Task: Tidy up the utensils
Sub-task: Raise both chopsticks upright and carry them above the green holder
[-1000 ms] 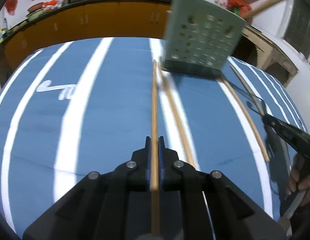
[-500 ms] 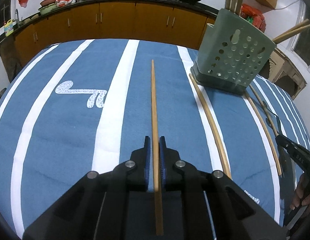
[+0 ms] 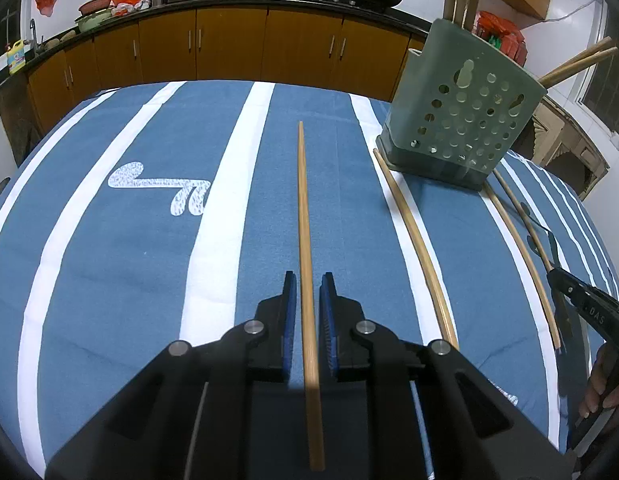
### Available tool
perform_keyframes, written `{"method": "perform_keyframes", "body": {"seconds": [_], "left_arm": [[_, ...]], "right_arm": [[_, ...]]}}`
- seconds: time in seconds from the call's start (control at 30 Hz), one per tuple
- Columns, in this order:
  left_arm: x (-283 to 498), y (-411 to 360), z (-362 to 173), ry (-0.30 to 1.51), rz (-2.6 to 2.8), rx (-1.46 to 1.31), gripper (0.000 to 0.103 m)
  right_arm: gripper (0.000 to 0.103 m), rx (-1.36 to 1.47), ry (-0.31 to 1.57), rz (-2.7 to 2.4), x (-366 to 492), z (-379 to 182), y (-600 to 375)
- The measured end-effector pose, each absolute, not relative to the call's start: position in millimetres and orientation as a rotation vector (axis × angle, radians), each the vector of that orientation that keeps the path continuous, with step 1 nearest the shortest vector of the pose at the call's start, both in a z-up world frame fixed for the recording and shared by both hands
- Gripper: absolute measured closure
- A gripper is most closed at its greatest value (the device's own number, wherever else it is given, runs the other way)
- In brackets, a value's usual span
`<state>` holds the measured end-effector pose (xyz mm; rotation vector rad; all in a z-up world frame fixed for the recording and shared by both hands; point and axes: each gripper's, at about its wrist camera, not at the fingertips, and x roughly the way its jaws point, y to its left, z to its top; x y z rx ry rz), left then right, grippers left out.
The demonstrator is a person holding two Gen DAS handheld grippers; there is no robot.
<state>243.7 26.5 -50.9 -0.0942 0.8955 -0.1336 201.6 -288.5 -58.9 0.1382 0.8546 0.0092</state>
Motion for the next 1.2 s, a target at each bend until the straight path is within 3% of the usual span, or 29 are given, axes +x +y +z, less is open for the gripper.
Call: {"method": "perform_keyframes", "body": {"seconds": [0.23,0.33,0.53,1.2], "left_arm": [[238.5,25.7,-50.9,0.897,-0.130,-0.077,0.088],[238.2,23.5,-51.3,0.897,-0.114,-0.059,0.095],[235.2,29.3,-45.3,0.913,-0.125,-0.081,0.096],[211.9,41.1,40.5,0.673,-0.159,-0.125,0.096]], "right_arm": [[0.094,0.137,0.855,0.009,200.4,-59.5,-287.9],[0.095,0.144,0.854,0.013,200.2,-59.6,-289.1],[0.095,0.176,0.810,0.027,192.3,-48.0,-295.5],[0.095,0.210,0.583,-0.006,174.8,17.1,-320.2]]}}
